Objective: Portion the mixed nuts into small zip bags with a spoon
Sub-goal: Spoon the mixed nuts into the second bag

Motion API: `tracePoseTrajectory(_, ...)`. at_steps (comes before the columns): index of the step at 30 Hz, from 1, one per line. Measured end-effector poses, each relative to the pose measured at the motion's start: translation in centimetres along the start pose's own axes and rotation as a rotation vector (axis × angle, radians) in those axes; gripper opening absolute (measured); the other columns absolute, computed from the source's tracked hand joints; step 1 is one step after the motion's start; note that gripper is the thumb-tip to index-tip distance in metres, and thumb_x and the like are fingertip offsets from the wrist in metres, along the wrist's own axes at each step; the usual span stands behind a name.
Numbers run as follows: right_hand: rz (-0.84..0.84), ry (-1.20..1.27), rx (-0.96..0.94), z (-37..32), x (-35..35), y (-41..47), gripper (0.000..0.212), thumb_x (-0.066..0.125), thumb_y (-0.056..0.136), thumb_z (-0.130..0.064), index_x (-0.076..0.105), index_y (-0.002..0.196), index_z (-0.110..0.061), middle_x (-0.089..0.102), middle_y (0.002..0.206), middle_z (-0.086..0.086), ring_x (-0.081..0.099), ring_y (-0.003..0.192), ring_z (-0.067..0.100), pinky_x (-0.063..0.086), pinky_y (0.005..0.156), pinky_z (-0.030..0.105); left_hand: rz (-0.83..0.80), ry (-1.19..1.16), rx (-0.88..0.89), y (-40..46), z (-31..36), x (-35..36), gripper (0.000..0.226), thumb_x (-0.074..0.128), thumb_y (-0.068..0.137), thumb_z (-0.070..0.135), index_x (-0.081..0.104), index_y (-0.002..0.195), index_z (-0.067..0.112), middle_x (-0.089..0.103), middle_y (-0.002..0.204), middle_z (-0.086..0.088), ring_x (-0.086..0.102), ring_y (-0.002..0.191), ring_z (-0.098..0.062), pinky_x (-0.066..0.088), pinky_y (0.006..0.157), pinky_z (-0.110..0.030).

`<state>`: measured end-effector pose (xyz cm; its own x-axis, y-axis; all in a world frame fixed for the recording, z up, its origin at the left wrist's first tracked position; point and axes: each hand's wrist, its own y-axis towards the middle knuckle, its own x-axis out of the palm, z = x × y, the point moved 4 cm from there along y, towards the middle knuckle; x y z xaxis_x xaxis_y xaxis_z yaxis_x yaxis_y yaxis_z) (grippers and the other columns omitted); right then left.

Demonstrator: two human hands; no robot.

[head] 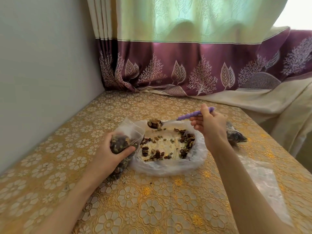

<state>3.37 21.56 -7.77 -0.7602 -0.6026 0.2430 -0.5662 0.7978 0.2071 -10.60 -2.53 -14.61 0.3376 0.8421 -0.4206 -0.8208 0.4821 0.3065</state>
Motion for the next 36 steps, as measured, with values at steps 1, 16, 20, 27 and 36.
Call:
tracePoseTrajectory(1, -0.01, 0.017, -0.026, -0.5, 0.6, -0.4, 0.036, 0.045, 0.1, -0.021, 0.06, 0.074, 0.001, 0.064, 0.057, 0.007, 0.055, 0.045, 0.01, 0.043, 0.041, 0.016, -0.001, -0.003, -0.002, 0.0, 0.0, 0.0, 0.052, 0.071, 0.05, 0.058, 0.049, 0.096, 0.046, 0.055, 0.1, 0.021, 0.05, 0.09, 0.007, 0.039, 0.067, -0.015)
tracePoseTrajectory(16, -0.435, -0.016, -0.379, -3.3, 7.2, -5.6, 0.022, 0.041, 0.101, -0.012, 0.056, 0.087, -0.002, 0.074, 0.083, 0.013, 0.064, 0.064, 0.024, 0.055, 0.059, 0.028, 0.174, -0.127, 0.008, -0.6, 1.2, -0.8, 0.049, 0.07, 0.056, 0.047, 0.054, 0.1, 0.033, 0.056, 0.093, 0.023, 0.053, 0.079, 0.015, 0.039, 0.063, -0.007)
tracePoseTrajectory(20, -0.332, 0.095, -0.333, -3.3, 6.2, -4.8, 0.02, 0.044, 0.099, -0.014, 0.058, 0.088, -0.005, 0.071, 0.074, 0.004, 0.065, 0.062, 0.018, 0.053, 0.057, 0.023, 0.175, -0.147, -0.003, -0.6, 1.2, -1.1, 0.057, 0.068, 0.056, 0.05, 0.053, 0.108, 0.031, 0.054, 0.098, 0.02, 0.05, 0.088, 0.008, 0.036, 0.067, -0.011)
tracePoseTrajectory(27, -0.014, 0.177, -0.199, -1.9, 3.1, -2.5, 0.032, 0.044, 0.1, -0.024, 0.058, 0.077, -0.008, 0.067, 0.06, 0.001, 0.055, 0.048, 0.01, 0.045, 0.046, 0.019, 0.156, -0.2, -0.006, -0.4, 1.1, -1.2, 0.041, 0.068, 0.056, 0.049, 0.059, 0.091, 0.03, 0.059, 0.096, 0.015, 0.054, 0.088, -0.002, 0.042, 0.066, -0.022)
tracePoseTrajectory(36, -0.069, -0.282, -0.077, 1.9, 1.0, -0.3, 0.033, 0.045, 0.099, -0.026, 0.06, 0.074, -0.011, 0.061, 0.057, -0.001, 0.054, 0.052, 0.01, 0.045, 0.05, 0.02, 0.07, -0.254, -0.111, 0.1, 0.4, -1.3, 0.063, 0.078, 0.052, 0.047, 0.05, 0.106, 0.029, 0.056, 0.101, 0.008, 0.055, 0.087, -0.005, 0.043, 0.063, -0.018)
